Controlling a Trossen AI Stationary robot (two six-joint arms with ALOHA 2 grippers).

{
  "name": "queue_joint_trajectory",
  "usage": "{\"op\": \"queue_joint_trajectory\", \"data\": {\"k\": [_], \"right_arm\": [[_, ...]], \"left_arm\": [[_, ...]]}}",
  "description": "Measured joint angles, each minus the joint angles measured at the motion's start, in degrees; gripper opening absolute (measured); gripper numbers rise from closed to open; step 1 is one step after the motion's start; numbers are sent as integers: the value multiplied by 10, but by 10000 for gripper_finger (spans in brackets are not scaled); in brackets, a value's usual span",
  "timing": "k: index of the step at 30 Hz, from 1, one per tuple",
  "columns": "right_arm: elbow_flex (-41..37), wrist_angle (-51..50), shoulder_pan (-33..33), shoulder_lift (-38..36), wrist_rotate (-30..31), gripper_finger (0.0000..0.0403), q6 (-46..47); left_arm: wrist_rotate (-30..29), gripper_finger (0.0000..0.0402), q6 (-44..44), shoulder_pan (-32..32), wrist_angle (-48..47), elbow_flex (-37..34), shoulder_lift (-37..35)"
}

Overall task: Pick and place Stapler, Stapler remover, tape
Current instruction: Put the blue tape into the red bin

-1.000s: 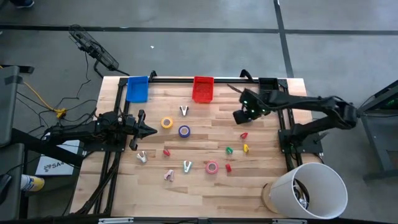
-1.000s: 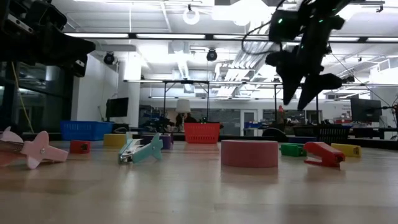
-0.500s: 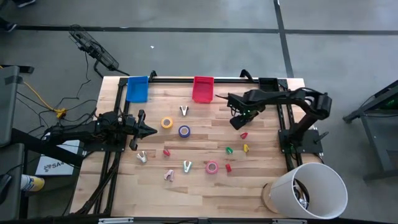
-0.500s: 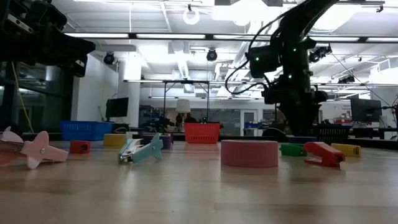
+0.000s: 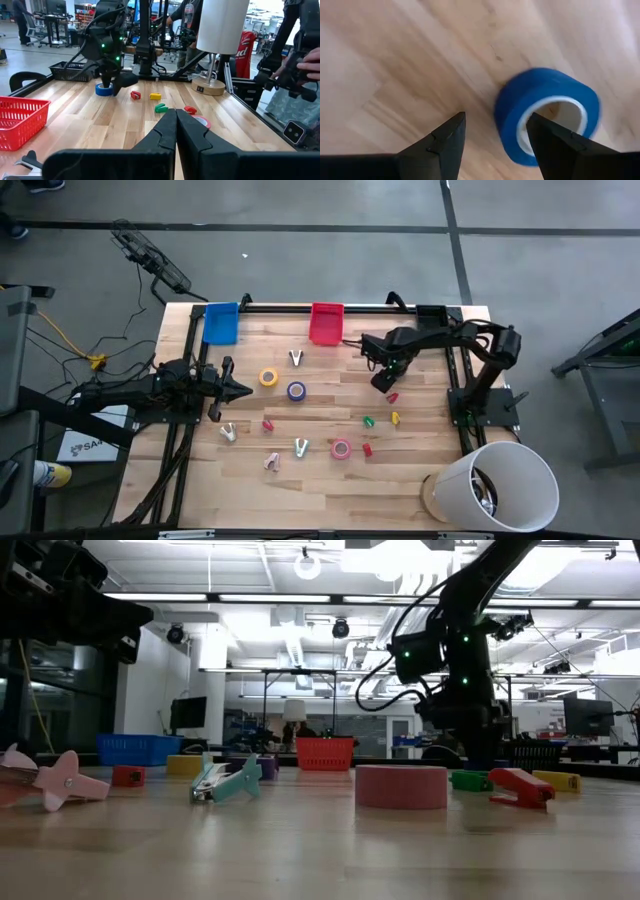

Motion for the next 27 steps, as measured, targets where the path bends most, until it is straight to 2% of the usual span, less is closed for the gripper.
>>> {"op": "queue_joint_trajectory", "data": {"k": [3,9,13,20,27], "right_arm": [[1,10,0,7,-6,200,-41],[1,12,0,9,-15,188,-44],[1,10,0,9,-19,144,-44],[0,10,1,9,-24,33,-45],[-1,19,0,5,-42,31,-54]], "left_arm": [[0,1,0,0,0,0,0],[0,1,0,0,0,0,0],[0,1,0,0,0,0,0],[0,1,0,0,0,0,0],[0,1,0,0,0,0,0]]}}
